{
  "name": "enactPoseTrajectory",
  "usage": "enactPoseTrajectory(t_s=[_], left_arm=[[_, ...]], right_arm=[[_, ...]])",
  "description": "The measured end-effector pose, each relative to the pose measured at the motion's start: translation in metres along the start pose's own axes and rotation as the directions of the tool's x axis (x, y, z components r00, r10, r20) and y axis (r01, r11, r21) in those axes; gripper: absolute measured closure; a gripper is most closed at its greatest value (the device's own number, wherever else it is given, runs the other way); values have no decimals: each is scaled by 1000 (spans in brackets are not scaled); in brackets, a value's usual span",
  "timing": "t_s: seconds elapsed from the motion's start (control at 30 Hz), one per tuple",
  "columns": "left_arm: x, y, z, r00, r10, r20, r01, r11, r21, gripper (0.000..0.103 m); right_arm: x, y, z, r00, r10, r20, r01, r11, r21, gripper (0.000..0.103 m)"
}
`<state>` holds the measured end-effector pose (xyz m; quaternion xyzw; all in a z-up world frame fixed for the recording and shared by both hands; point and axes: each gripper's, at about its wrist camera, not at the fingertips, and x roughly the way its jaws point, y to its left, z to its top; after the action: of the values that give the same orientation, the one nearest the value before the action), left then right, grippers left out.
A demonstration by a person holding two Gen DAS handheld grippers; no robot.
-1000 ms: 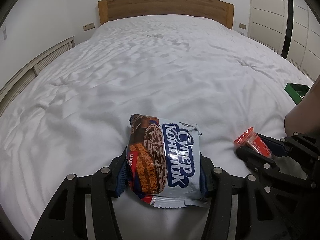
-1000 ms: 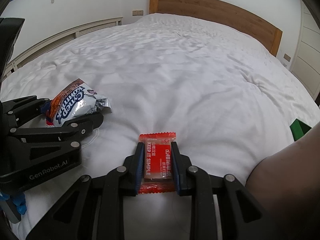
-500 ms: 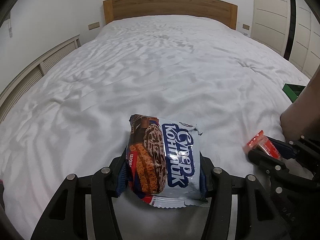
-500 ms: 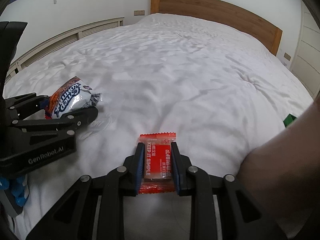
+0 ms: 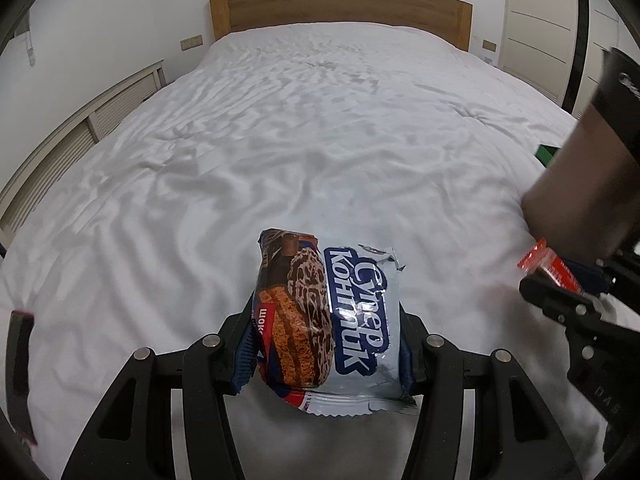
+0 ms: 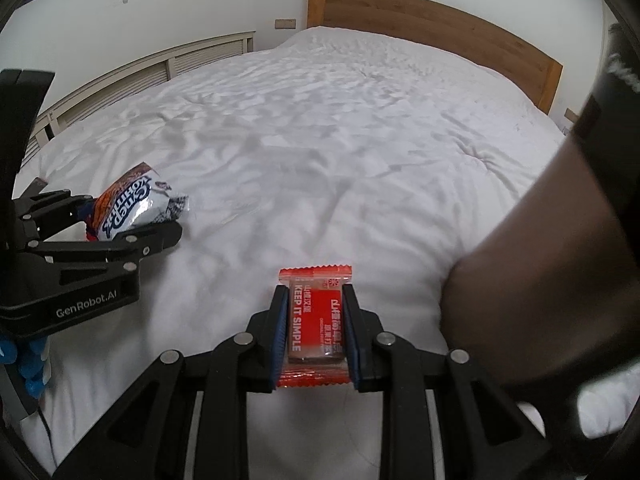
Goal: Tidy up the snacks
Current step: 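Carry the Super Kontik bar and red candy with both tools over the tray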
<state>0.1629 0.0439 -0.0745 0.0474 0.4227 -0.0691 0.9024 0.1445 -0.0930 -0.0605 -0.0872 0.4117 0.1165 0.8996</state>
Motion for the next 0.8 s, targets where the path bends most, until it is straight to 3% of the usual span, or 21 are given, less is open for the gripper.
enactPoseTrajectory(t_s=[0.37, 0.8], left_arm=[[-51, -20, -32, 999, -44, -25, 45, 999, 30, 54], [-101, -84, -62, 991, -124, -45, 129, 984, 126, 54]], right_arm=[[-61, 3, -23, 1000, -16, -11, 16, 1000, -12, 0], [-119, -30, -82, 996, -66, -60, 69, 996, 53, 0]])
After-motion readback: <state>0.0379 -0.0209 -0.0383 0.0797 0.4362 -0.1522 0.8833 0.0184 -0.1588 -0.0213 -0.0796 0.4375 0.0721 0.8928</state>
